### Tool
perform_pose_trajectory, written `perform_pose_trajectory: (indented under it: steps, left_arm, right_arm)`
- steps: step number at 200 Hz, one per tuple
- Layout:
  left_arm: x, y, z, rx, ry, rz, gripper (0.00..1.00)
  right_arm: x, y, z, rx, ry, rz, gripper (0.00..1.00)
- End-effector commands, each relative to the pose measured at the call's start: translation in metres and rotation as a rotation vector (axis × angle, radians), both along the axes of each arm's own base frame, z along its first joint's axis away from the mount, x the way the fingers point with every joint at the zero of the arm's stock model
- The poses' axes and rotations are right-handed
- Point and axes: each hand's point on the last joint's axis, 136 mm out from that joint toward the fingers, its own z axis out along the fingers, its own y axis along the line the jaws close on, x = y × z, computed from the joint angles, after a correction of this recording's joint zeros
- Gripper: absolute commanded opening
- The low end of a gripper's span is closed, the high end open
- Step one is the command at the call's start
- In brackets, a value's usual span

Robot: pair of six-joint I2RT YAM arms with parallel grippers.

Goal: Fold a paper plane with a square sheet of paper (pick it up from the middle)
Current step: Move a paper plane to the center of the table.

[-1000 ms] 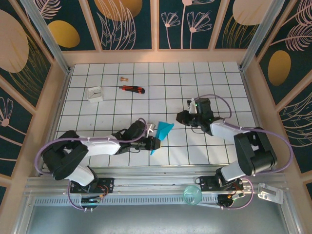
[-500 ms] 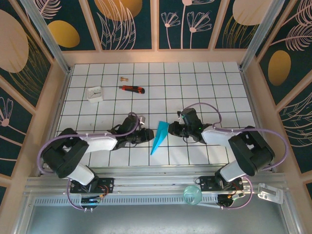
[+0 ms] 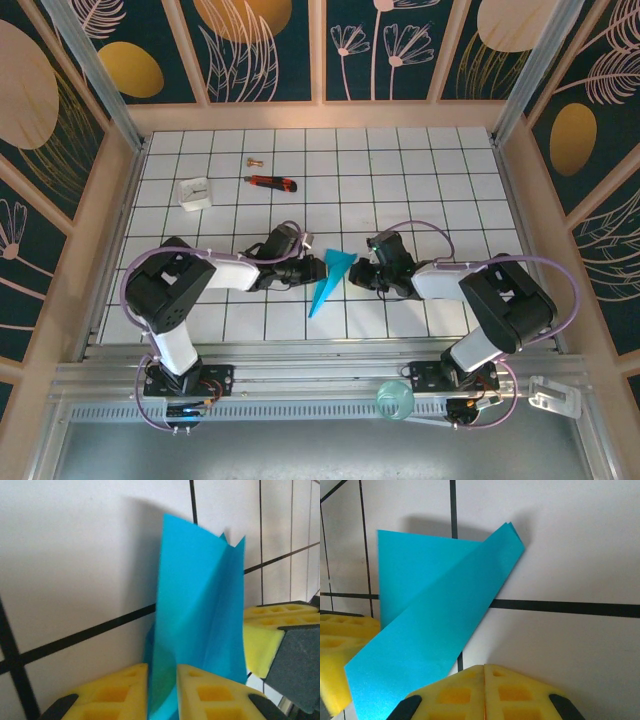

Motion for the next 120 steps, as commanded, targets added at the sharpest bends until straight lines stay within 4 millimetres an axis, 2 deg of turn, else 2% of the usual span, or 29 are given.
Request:
perform_pose_trajectory:
  steps: [1,33,49,61,74,79,82,88,107,120]
  left_arm:
    - [0.008,-0.017,0.011,-0.069,-0.045,-0.033,0.17]
    - [0.011,-0.023,0.024,-0.137,-0.06,-0.019,0.05]
    - [0.013,-0.022,0.029,-0.15,-0.07,0.0,0.0]
    - [0.016,-0.018,0.032,-0.137,-0.082,0.03,0.0]
    - [0.02,-0.007,0.036,-0.088,-0.106,0.08,0.0]
    - [0.021,0.0,0.03,-0.047,-0.107,0.1,0.0]
    - [0.023,0.003,0.039,-0.041,-0.131,0.115,0.0]
    - [0.025,0.011,0.041,-0.004,-0.152,0.139,0.0]
    - [0.027,0.03,0.045,0.082,-0.191,0.201,0.0]
    - [0.027,0.037,0.048,0.118,-0.206,0.229,0.0]
  right_arm:
    - [-0.002,-0.003,-0.016,-0.029,0.021,-0.014,0.07]
    - [0.004,0.0,-0.015,-0.039,0.019,-0.005,0.07]
    - [0.011,0.001,-0.007,-0.043,0.001,-0.002,0.09]
    - [0.015,-0.002,0.0,-0.041,-0.007,-0.006,0.1]
    - [0.017,-0.008,0.01,-0.038,-0.02,-0.015,0.14]
    - [0.017,-0.011,0.016,-0.034,-0.027,-0.02,0.15]
    - [0.017,-0.013,0.018,-0.03,-0.029,-0.026,0.16]
    - [0.016,-0.014,0.025,-0.012,-0.037,-0.026,0.18]
    - [0.011,-0.004,0.054,0.102,-0.071,-0.014,0.26]
    - [0.008,0.01,0.072,0.189,-0.084,-0.004,0.32]
